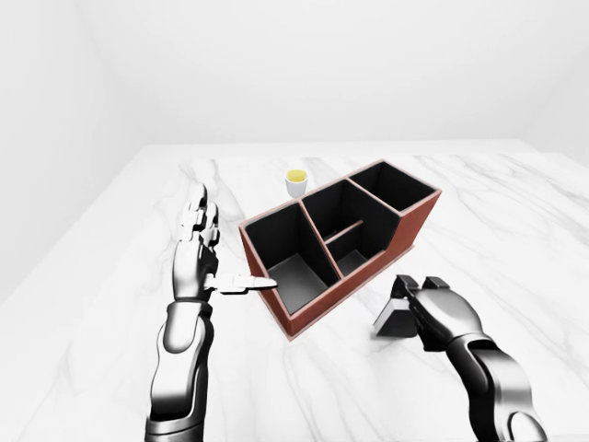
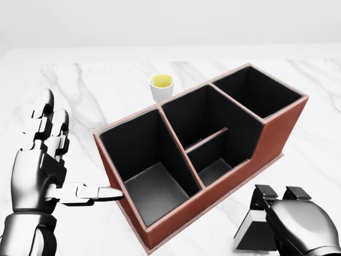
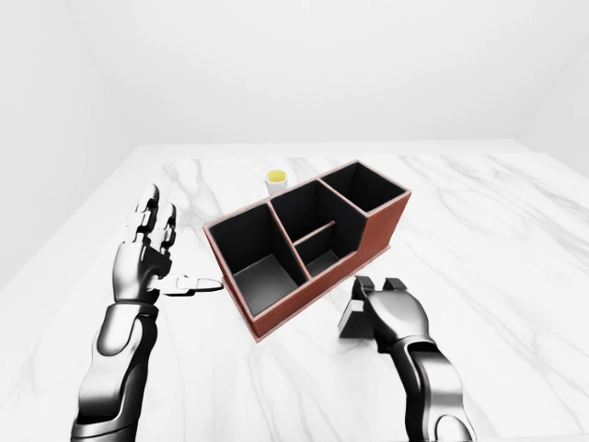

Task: Pick up the book and place it in the left compartment of the caddy.

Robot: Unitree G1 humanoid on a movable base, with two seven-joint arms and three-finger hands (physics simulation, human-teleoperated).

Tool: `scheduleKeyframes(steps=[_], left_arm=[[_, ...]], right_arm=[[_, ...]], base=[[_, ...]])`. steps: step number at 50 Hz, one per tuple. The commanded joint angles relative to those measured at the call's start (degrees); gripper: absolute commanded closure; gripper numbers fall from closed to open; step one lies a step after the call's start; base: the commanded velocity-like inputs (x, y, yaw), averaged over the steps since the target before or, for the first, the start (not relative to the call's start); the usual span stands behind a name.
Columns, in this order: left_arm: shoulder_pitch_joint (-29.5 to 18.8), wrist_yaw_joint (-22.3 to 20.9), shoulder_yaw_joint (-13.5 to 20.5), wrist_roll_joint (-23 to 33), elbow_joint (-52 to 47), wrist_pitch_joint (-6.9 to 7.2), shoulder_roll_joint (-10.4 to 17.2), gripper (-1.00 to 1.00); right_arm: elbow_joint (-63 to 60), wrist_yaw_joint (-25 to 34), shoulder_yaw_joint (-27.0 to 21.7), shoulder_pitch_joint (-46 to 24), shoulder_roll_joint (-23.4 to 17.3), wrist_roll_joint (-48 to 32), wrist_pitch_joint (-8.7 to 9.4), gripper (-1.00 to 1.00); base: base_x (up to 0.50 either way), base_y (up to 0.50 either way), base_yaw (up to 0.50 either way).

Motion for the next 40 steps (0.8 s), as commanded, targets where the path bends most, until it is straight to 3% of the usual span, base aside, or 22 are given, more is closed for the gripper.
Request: scheduleKeyframes(steps=[1,9,28,40], left_arm=[[0.16,-0.01,0.22,-0.16,-0.64,0.00,0.05,-1.00],[0.50,-0.01,0.28,-0.10,-0.67,0.00,0.04,-1.00],[0.45,-0.01,0.20,0.16,0.27,0.00,0.03,-1.00],[0.13,0.12,0.32,0.24,-0.12,0.00,0.11,-1.00]], right_arm=[[-12.65,6.97,-12.38,5.98,2.98,8.53,0.00,1.00],[-17.36,6.97,-14.02,2.07,5.31,13.48,0.00,1.00],[-14.94,6.97,-1.46,-14.72,-0.94,11.11,0.00,1.00],[-13.95,6.97,2.43,-21.17,-1.95,12.48,0.00,1.00]], base=[[0.00,0.00,0.00],[0.00,0.00,0.00],[0.00,0.00,0.00],[0.00,0.00,0.00]])
